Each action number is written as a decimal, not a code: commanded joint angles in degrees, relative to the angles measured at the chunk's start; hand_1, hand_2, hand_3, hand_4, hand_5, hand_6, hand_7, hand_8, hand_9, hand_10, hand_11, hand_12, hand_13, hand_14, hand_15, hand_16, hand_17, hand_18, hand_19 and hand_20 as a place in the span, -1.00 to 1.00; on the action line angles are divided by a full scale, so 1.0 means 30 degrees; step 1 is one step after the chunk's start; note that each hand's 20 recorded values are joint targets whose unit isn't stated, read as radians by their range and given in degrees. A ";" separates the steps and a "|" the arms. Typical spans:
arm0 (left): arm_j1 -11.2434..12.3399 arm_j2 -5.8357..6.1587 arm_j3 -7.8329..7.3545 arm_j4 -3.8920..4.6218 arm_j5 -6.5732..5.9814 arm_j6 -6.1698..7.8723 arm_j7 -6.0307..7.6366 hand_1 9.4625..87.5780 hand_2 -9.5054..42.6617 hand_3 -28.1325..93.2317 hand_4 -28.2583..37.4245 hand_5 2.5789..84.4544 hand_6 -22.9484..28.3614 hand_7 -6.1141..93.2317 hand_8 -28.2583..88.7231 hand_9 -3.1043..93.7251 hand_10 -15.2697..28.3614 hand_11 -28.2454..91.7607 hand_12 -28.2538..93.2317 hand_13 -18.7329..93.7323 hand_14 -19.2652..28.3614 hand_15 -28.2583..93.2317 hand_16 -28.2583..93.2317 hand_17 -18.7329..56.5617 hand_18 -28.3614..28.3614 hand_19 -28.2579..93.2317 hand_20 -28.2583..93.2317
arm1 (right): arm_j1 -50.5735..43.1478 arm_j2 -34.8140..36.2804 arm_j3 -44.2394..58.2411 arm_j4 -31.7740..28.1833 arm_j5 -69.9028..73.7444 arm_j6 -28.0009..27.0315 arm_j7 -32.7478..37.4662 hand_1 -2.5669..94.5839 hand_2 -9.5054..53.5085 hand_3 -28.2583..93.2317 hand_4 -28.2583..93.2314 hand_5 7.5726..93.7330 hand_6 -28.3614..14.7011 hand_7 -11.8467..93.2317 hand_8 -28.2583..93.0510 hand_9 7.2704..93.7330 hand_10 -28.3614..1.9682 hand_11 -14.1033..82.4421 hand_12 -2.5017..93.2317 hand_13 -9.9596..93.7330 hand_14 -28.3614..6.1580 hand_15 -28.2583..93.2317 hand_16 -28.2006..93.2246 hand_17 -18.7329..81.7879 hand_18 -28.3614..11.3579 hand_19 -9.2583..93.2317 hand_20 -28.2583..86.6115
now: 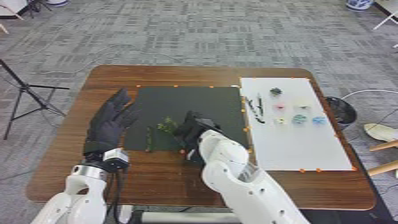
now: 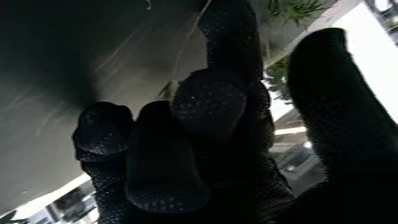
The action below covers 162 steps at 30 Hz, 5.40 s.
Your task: Arrange flowers
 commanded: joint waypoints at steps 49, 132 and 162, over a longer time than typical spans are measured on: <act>0.2380 -0.0706 -0.1191 -0.0912 -0.0446 0.0136 0.0949 -0.63 -0.66 0.55 -1.00 -0.45 -0.03 -0.48 -0.70 -0.50 0.18 -0.33 -0.25 -0.37 0.33 -0.32 -0.41 -0.88 0.68 0.15 -0.40 | 0.0379 0.6845 0.3238 0.1987 -0.6332 -0.2084 -0.2461 -0.10 -1.00 0.34 -0.96 0.43 0.24 0.10 -0.69 0.59 0.19 0.46 -0.10 0.59 0.17 0.78 0.08 0.05 -0.63 0.92 0.19; 0.2134 -0.0554 -0.1167 -0.0824 -0.0373 0.0166 0.0698 -0.63 -0.66 0.55 -1.00 -0.45 -0.03 -0.48 -0.70 -0.50 0.18 -0.33 -0.25 -0.37 0.34 -0.32 -0.41 -0.88 0.68 0.15 -0.40 | -0.3281 0.4692 0.4610 -0.3839 -0.1635 -0.3425 -0.0369 -0.58 -1.00 0.61 -0.96 0.54 0.18 -0.12 -0.69 0.70 0.17 0.43 -0.07 0.65 0.13 0.81 0.11 0.06 -0.73 0.98 0.17; 0.2620 -0.0821 -0.1411 -0.1063 -0.0413 0.0436 0.0896 -0.63 -0.66 0.55 -1.00 -0.44 -0.03 -0.48 -0.70 -0.49 0.18 -0.32 -0.25 -0.37 0.34 -0.32 -0.41 -0.88 0.69 0.15 -0.40 | -0.5864 1.0326 0.8215 -0.2852 -0.4805 0.2155 -0.4826 -0.32 -1.00 0.70 -1.00 -0.20 0.06 0.14 -0.83 -0.16 -0.14 0.48 -0.20 0.21 -0.04 0.82 0.00 -0.16 -0.62 0.81 0.33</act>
